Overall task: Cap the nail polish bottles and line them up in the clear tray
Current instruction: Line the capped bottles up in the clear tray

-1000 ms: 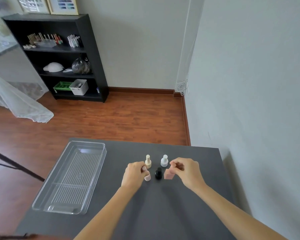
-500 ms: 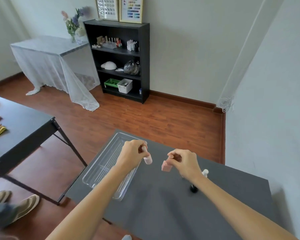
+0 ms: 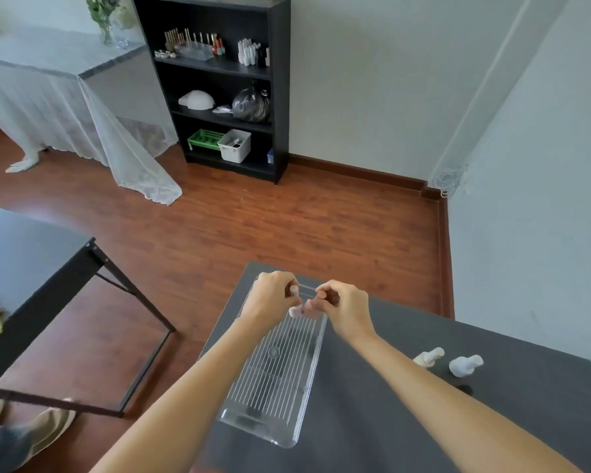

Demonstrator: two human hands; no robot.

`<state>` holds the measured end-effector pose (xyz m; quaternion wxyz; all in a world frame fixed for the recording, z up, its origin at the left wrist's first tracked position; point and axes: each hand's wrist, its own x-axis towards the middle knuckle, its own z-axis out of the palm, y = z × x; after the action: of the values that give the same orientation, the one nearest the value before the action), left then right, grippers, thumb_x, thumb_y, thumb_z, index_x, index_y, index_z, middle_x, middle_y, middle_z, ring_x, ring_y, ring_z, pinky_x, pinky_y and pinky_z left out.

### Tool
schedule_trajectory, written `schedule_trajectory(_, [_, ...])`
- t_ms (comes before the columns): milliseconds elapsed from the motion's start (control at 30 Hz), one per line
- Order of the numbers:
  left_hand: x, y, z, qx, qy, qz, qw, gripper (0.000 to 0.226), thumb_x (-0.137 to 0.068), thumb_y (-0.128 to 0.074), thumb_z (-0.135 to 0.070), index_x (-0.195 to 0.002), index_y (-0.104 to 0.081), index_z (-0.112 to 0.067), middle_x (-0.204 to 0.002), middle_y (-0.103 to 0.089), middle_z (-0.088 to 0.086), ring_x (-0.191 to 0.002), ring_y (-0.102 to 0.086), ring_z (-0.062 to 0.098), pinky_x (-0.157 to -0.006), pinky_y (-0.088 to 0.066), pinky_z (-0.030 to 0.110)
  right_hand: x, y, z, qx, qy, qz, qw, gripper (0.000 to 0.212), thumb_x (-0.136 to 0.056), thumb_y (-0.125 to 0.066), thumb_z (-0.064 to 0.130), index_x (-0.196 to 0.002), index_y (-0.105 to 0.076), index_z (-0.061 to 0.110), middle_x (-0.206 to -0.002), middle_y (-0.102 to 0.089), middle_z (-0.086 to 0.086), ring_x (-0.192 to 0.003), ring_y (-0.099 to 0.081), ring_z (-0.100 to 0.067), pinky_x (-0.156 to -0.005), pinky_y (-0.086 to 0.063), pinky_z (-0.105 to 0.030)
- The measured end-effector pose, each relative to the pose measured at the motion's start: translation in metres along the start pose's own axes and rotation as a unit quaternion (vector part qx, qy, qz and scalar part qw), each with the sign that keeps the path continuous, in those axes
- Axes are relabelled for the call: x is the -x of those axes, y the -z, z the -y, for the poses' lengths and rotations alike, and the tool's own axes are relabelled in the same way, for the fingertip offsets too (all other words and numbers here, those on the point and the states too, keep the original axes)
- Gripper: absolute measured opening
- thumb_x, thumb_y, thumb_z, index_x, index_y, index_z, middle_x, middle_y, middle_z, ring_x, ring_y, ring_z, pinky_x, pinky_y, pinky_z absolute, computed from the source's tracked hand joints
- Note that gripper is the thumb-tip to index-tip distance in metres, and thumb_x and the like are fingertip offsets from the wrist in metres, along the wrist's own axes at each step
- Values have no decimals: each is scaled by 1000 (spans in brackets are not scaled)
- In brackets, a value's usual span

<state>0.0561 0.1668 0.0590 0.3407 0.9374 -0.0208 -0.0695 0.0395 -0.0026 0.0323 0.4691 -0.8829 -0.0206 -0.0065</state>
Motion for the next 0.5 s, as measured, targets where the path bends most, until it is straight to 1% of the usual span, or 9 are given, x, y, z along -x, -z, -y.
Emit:
schedule_trajectory(100, [-18,-9,12,-12,0,26,1000,9,-78,-69,-6,-86,-72,-6,-80,-71,12,-71,-60,26,-59,-45,29,-12,-16,-10,14,-32,0,999,13,-76,-73,2,-72,-64,10,-58,-59,14,-58,-57,5,-60,-39,-6])
schedule_trajectory(167, [-27,-17,18,-15,-1,38,999,8,-79,-66,-5,-85,-72,-6,-80,-72,12,-76,-65,30,-61,-50,33,-18,-23,-16,21,-52,2,998,11,-76,-72,3,-73,-64,10,-63,-61,11,-59,-56,1,-61,-40,-9])
schedule_trajectory(233, [-34,-25,24,-15,-5,46,999,8,-79,-65,-5,-84,-71,-6,-79,-72,12,-77,-66,32,-63,-53,36,-22,-29,-21,26,-68,1,997,11,-78,-71,5,-74,-63,11,-68,-63,9,-65,-57,-5,-64,-45,-18])
schedule_trajectory(333, [-42,-36,29,-13,-11,58,998,8,-80,-66,-7,-85,-71,-7,-78,-71,10,-77,-66,30,-66,-53,37,-24,-35,-28,56,-75,-3,996,5,-79,-69,8,-77,-66,12,-78,-69,3,-81,-60,-19,-70,-46,-30])
schedule_trajectory(400, [-46,-41,31,-11,-11,57,998,5,-80,-65,-7,-83,-70,-8,-76,-70,8,-75,-64,30,-63,-52,37,-24,-38,-33,86,-73,-7,994,6,-82,-66,9,-77,-66,14,-82,-71,1,-88,-54,-22,-71,-43,-31])
schedule_trajectory(500, [-49,-48,33,-9,-14,51,999,4,-80,-64,-7,-78,-67,-7,-70,-67,7,-71,-63,31,-60,-51,37,-25,-39,-37,110,-69,-22,991,6,-83,-65,11,-79,-66,15,-80,-70,1,-89,-51,-22,-72,-43,-33])
